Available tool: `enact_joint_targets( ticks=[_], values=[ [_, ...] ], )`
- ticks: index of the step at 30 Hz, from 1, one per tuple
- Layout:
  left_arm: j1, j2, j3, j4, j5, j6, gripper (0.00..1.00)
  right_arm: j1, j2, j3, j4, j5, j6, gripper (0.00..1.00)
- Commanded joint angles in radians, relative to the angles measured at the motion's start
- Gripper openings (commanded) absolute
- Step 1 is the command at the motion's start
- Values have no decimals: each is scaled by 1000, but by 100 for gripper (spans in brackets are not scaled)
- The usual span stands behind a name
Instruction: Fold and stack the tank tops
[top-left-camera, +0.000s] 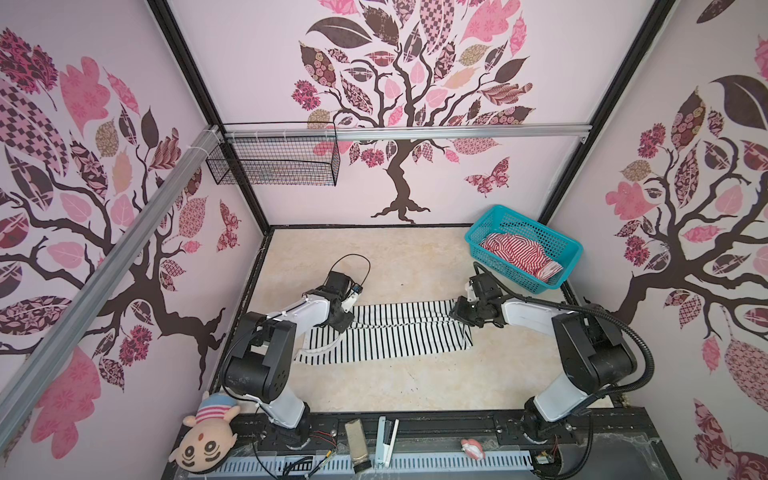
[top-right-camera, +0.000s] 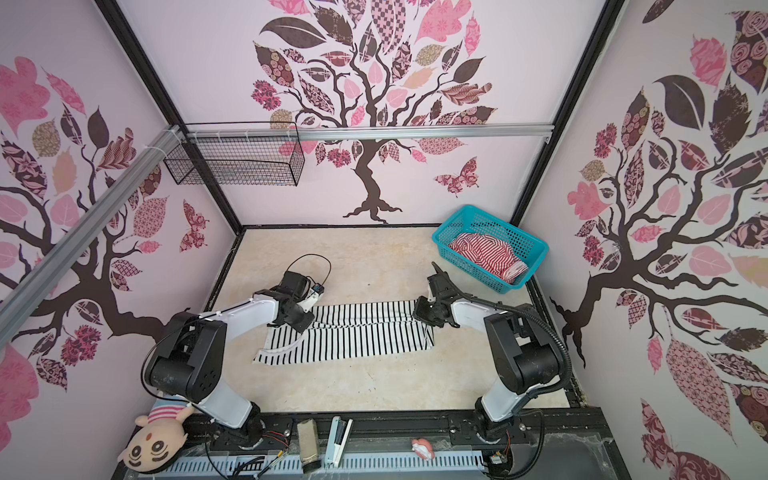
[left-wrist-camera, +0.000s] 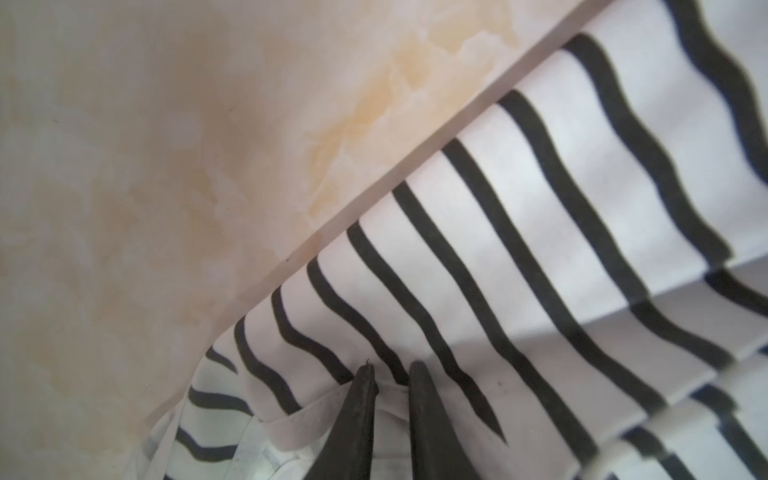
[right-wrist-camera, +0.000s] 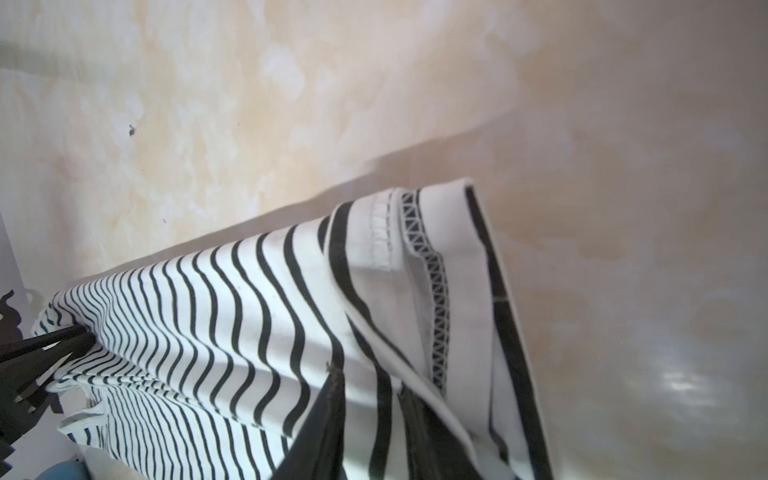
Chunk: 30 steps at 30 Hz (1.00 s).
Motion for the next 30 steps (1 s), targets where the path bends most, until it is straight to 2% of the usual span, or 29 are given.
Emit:
enact_joint_targets(
  ticks=[1,6,12,20,23,26,30],
  values=[
    [83,-17,60,-102,-39,5,20,-5,-61,-30,-115,120,-11,29],
    [125,-51,142,-160,19,-3,20,73,-160,16,-160,146,7,35],
    [125,31,201,-161,31,-5,21,118,-116,48,-143,135,13,36],
    [126,106,213,-163,-38,47,21,116,-3,59,-133,155,-15,36],
    [134,100,180,-128,-116,70,21,117,3,42,-131,162,-15,36],
    [168,13,143,-131,-49,68,28,117,-8,15,-115,158,-16,37],
    [178,-100,94,-136,-37,56,51,117,-4,-2,-110,166,-16,38]
  ],
)
